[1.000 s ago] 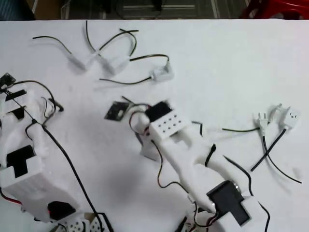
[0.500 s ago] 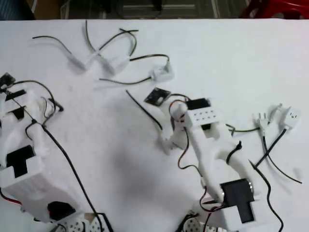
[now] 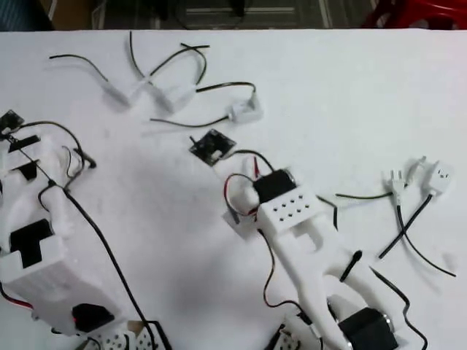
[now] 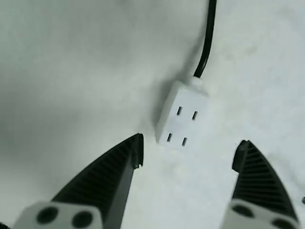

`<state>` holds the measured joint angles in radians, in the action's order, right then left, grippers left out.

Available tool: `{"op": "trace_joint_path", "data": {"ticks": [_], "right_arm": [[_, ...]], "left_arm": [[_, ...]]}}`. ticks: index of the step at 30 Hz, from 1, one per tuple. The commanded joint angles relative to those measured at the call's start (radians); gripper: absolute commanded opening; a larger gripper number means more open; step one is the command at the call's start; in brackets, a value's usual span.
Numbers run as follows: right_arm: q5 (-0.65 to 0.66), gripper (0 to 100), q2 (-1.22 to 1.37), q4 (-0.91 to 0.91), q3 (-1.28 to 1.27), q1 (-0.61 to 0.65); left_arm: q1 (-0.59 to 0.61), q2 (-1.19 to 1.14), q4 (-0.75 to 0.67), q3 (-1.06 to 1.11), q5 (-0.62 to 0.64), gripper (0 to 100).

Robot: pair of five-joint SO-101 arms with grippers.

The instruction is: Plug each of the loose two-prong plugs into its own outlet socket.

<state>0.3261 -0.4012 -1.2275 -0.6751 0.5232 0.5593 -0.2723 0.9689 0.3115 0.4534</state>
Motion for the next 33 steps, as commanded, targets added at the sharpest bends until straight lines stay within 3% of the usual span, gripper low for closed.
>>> {"op": "trace_joint_path", "data": {"ticks": [1, 7, 12, 16, 22, 33], "right_arm": [[-0.035, 30.2, -0.031, 0.165, -0.1, -0.048], [-0.04, 30.2, -0.031, 0.309, -0.232, -0.084], [-0.152, 30.2, -0.031, 0.39, -0.258, -0.084], [-0.157, 29.6, -0.03, 0.404, -0.258, -0.088], [-0.153, 17.8, -0.03, 0.404, -0.258, -0.085], [-0.15, 17.6, 0.157, 0.475, -0.221, -0.085]], "left_arm": [[-0.016, 0.013, -0.014, -0.041, -0.005, 28], [-0.016, 0.013, -0.014, -0.041, -0.005, 28], [-0.016, 0.013, -0.014, -0.04, -0.005, 28], [-0.016, 0.013, -0.014, -0.038, -0.005, 28], [-0.016, 0.013, -0.014, -0.038, -0.005, 28], [-0.016, 0.013, -0.014, -0.037, -0.005, 28]]}}
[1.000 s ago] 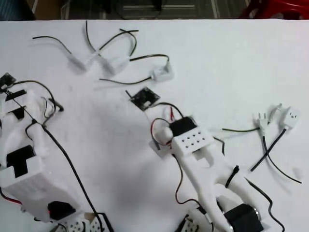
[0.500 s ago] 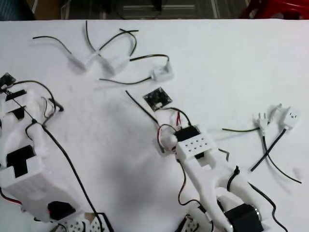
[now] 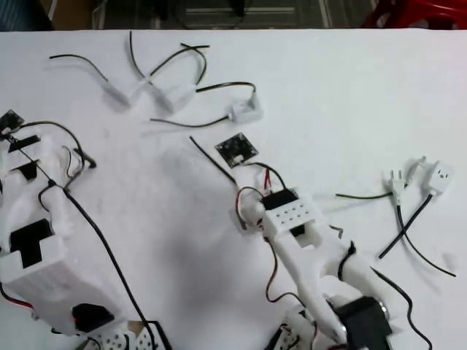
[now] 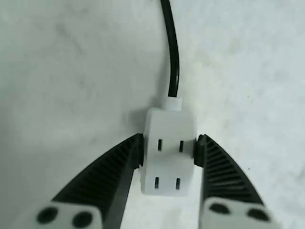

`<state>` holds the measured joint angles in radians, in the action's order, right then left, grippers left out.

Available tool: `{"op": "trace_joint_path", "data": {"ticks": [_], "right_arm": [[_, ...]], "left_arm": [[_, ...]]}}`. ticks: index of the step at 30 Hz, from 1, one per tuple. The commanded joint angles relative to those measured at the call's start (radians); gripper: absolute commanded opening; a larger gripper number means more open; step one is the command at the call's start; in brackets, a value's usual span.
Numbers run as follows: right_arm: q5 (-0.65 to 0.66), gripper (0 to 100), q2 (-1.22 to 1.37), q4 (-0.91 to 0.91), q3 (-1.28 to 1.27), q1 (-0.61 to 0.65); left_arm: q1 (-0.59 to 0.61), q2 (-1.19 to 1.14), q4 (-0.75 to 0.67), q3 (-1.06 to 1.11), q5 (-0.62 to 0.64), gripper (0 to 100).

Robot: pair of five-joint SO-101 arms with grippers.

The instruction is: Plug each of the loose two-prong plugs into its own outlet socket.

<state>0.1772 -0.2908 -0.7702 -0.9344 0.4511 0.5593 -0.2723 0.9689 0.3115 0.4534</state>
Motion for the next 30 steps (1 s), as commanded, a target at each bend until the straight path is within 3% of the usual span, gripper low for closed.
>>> {"op": "trace_joint_path", "data": {"ticks": [1, 11, 15, 20, 24, 30], "right_arm": [[-0.002, 17.6, 0.068, 0.018, 0.052, -0.013], [-0.021, 9.3, 0.12, -0.047, 0.181, -0.021], [-0.226, 10.6, 0.127, -0.094, 0.321, -0.021], [-0.354, 5.7, 0.128, -0.113, 0.473, -0.013], [-0.588, 3.2, 0.128, -0.139, 0.585, 0.033], [-0.671, 3.2, 0.196, -0.045, 0.615, 0.185]], "left_arm": [[-0.016, 0.013, -0.014, -0.037, -0.005, 28], [-0.016, 0.013, -0.014, -0.04, -0.005, 28], [-0.016, 0.013, -0.014, -0.04, -0.005, 28], [-0.016, 0.013, -0.014, -0.041, -0.005, 28], [-0.018, 0.013, -0.014, -0.041, -0.005, 28], [-0.018, 0.013, -0.014, -0.043, -0.005, 28]]}}
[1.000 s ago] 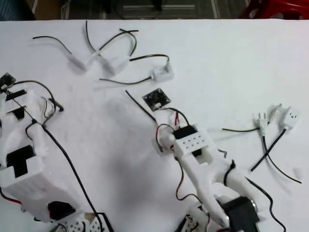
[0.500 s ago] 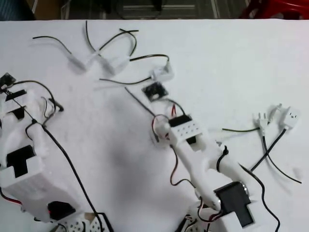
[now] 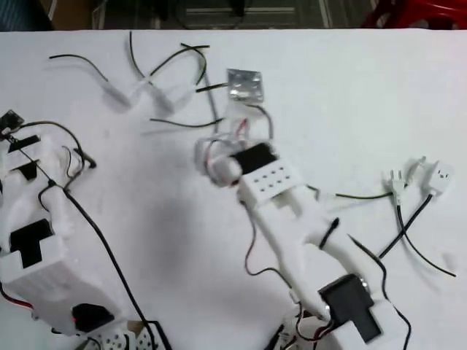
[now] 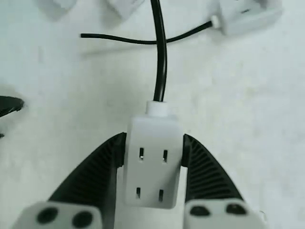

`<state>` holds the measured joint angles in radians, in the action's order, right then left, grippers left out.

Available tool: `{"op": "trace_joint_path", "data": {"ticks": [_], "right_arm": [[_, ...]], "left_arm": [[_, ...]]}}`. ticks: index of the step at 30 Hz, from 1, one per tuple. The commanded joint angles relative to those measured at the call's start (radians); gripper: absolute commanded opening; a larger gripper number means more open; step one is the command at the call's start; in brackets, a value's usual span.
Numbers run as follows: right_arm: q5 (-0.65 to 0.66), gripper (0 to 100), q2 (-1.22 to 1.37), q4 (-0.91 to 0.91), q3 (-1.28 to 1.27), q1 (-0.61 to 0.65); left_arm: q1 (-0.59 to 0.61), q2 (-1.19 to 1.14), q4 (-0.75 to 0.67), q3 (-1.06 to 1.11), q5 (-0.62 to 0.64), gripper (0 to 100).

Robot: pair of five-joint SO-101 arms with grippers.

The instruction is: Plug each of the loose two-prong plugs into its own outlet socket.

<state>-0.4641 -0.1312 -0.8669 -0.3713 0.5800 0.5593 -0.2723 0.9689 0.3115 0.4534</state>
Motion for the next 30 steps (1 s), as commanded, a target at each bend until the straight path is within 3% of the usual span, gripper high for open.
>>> {"op": "trace_joint_path", "data": {"ticks": [1, 7, 10, 13, 20, 26, 30], "right_arm": [[-0.031, 3.2, 0.074, 0.079, 0.054, 0.07], [-0.048, 3.2, 0.381, 0.222, 0.061, 0.079], [-0.101, 3.3, 0.472, 0.162, 0.138, 0.071], [-0.109, 7.5, 0.475, 0.054, 0.233, 0.068], [-0.104, 32.7, 0.469, -0.044, 0.313, 0.067], [-0.104, 34.1, 0.335, -0.16, 0.39, 0.039], [-0.103, 34.1, 0.173, -0.278, 0.434, -0.062]], "left_arm": [[-0.019, 0.013, -0.014, -0.043, -0.005, 28], [-0.019, 0.013, -0.014, -0.043, -0.005, 28], [-0.021, 0.013, -0.014, -0.044, -0.005, 28], [-0.021, 0.013, -0.015, -0.044, -0.005, 28], [-0.021, 0.013, -0.031, -0.04, -0.005, 28], [-0.021, 0.013, -0.031, -0.038, -0.005, 28], [-0.021, 0.013, -0.031, -0.038, -0.005, 28]]}}
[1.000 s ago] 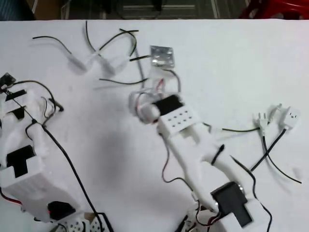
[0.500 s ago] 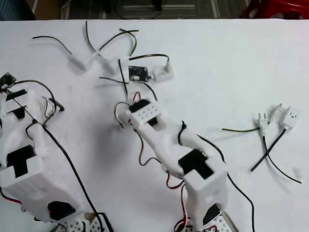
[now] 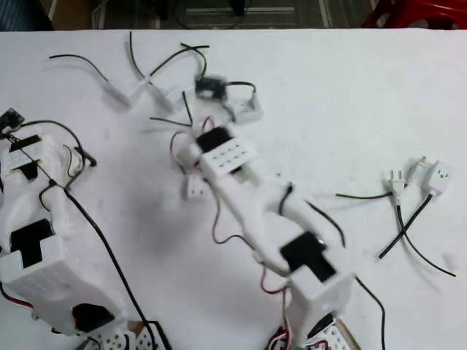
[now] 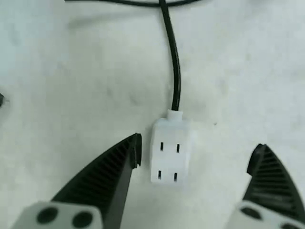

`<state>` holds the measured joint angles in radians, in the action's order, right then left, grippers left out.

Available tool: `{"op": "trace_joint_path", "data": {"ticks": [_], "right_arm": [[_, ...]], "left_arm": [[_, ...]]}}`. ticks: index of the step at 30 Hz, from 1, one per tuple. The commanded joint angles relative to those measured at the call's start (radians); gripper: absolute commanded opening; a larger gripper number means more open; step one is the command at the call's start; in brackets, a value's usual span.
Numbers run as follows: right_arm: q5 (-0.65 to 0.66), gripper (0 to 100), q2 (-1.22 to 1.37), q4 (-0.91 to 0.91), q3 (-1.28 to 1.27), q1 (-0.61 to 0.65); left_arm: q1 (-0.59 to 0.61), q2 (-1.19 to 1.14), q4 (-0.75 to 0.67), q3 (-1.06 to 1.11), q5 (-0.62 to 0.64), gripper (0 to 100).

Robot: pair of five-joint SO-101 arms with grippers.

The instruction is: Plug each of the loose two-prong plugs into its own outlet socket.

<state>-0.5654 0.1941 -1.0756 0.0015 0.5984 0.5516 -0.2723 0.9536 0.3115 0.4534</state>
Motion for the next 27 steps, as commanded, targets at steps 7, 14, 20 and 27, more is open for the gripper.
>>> {"op": "trace_joint_path", "data": {"ticks": [7, 14, 20, 27], "right_arm": [[0.252, 34.1, -0.453, -0.176, 0.069, -0.44], [0.522, 34.1, -0.627, -0.283, 0.044, -0.803], [0.658, 34.1, -0.613, -0.308, -0.026, -1.038], [0.809, 34.1, -0.461, -0.265, -0.152, -1.096]], "left_arm": [[-0.041, 0.021, -0.012, -0.041, -0.011, 28], [-0.148, 0.025, -0.003, -0.074, -0.012, 28], [-0.317, 0.12, 0.129, -0.21, -0.014, 28], [-0.527, 0.272, 0.192, -0.203, -0.006, 28]]}}
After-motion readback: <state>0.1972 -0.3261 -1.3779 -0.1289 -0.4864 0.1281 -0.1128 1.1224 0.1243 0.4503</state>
